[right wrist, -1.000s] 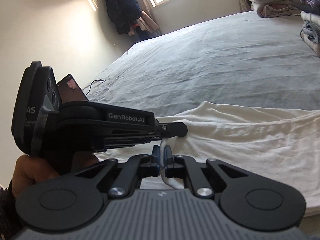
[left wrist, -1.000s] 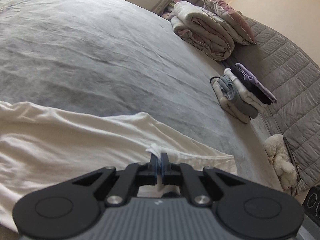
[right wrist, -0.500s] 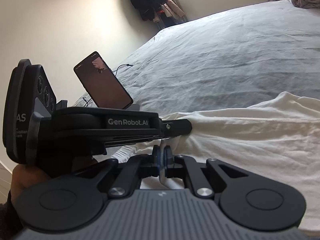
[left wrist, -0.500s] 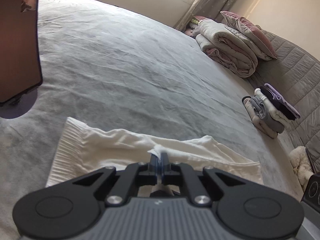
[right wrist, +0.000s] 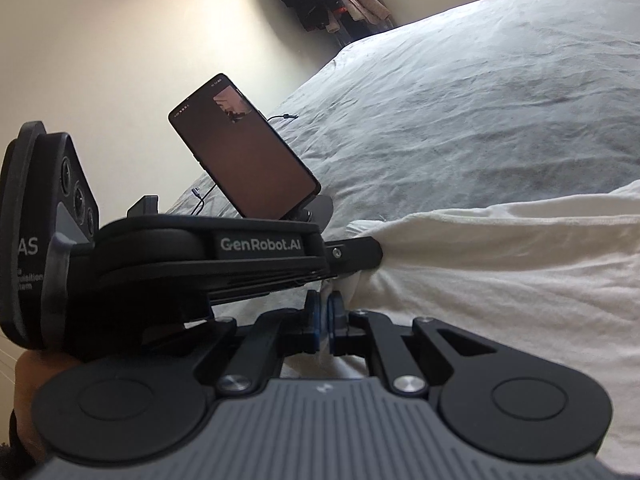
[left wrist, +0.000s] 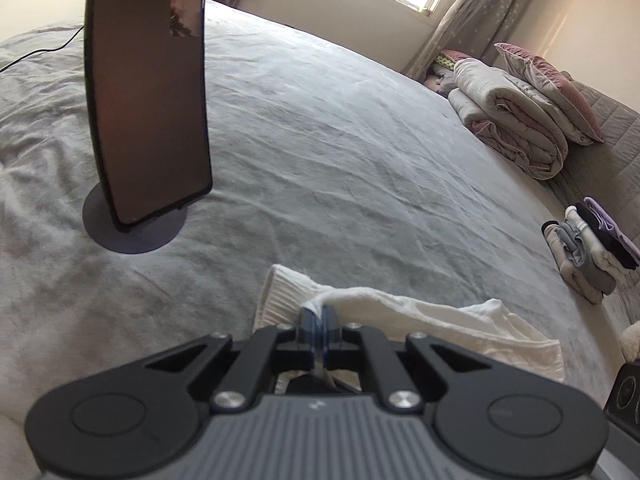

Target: Fold clothes

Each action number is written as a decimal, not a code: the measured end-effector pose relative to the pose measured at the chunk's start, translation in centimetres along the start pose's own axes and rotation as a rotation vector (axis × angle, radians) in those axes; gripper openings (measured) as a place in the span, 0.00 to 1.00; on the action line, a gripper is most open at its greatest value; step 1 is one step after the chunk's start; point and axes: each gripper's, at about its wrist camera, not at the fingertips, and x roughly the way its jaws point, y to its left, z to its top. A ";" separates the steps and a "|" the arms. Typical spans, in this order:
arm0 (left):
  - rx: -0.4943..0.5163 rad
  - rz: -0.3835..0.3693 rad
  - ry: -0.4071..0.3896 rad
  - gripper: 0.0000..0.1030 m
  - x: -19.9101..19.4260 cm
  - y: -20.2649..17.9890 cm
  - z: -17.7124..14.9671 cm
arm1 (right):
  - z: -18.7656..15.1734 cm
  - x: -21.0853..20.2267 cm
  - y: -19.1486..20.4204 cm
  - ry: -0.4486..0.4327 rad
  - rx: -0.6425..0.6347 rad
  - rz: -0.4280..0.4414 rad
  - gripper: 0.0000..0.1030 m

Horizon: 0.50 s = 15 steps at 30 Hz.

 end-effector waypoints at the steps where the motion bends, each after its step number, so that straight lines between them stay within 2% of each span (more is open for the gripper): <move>1: -0.001 0.006 0.002 0.03 0.1 0.2 0.0 | -0.1 0.2 0.0 0.002 0.002 0.002 0.06; 5: -0.037 0.003 -0.022 0.04 -0.3 0.9 0.0 | -0.2 0.6 -0.3 0.005 0.038 0.029 0.15; 9: -0.070 0.003 -0.096 0.04 -1.8 1.7 0.1 | -0.4 0.2 0.3 0.020 0.027 0.085 0.15; 12: -0.094 -0.034 -0.118 0.04 -2.7 2.4 0.1 | -0.8 -0.4 0.7 0.036 -0.008 0.119 0.15; 15: -0.076 -0.090 -0.090 0.04 -2.8 2.2 0.1 | -1.1 -1.4 0.3 0.038 -0.008 0.117 0.15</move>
